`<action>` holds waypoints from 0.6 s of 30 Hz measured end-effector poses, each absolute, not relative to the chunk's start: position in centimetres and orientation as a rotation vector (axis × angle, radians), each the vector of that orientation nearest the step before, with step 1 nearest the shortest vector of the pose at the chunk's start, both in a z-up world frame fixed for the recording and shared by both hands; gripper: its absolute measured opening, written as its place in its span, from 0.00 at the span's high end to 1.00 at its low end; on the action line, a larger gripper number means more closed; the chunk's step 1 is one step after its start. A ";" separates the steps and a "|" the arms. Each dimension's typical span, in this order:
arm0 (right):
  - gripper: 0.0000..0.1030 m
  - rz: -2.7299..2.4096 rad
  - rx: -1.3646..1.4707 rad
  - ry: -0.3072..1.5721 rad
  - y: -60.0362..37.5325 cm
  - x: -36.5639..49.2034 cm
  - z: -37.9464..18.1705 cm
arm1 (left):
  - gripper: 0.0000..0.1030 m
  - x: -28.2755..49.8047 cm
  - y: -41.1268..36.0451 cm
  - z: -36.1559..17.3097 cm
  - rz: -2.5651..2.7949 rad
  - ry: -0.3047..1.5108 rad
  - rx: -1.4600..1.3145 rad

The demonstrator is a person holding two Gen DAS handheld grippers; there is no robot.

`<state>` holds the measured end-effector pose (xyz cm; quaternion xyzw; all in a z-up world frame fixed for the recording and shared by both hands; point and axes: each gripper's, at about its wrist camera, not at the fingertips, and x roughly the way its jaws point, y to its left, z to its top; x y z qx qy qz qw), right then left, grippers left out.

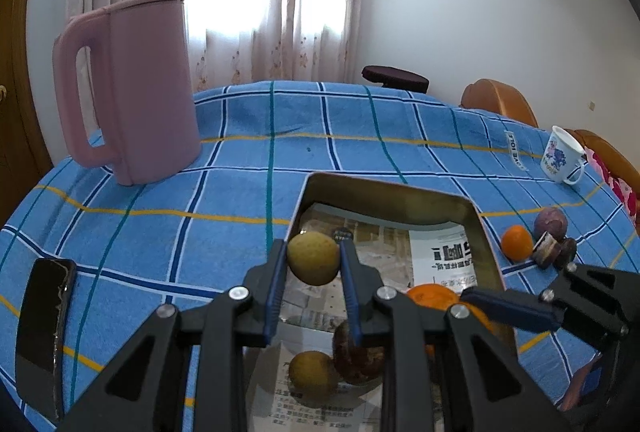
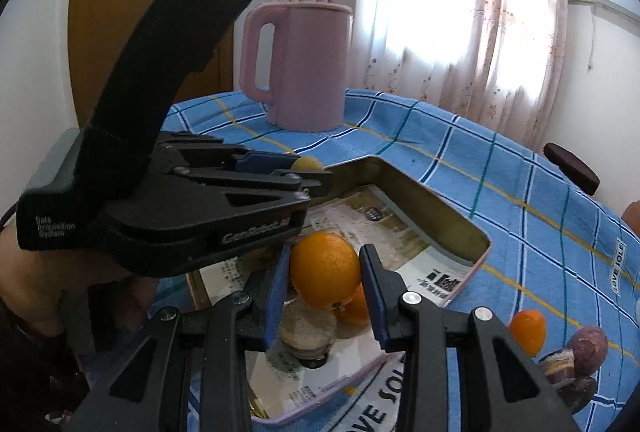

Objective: Organize fruits

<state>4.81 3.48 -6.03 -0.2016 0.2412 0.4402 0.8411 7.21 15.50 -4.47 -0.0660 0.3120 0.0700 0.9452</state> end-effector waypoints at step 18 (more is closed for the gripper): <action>0.62 1.020 -0.522 0.505 5.3 2.9 -6.6 | 0.73 7.5 15.2 -4.6 0.141 0.654 -0.121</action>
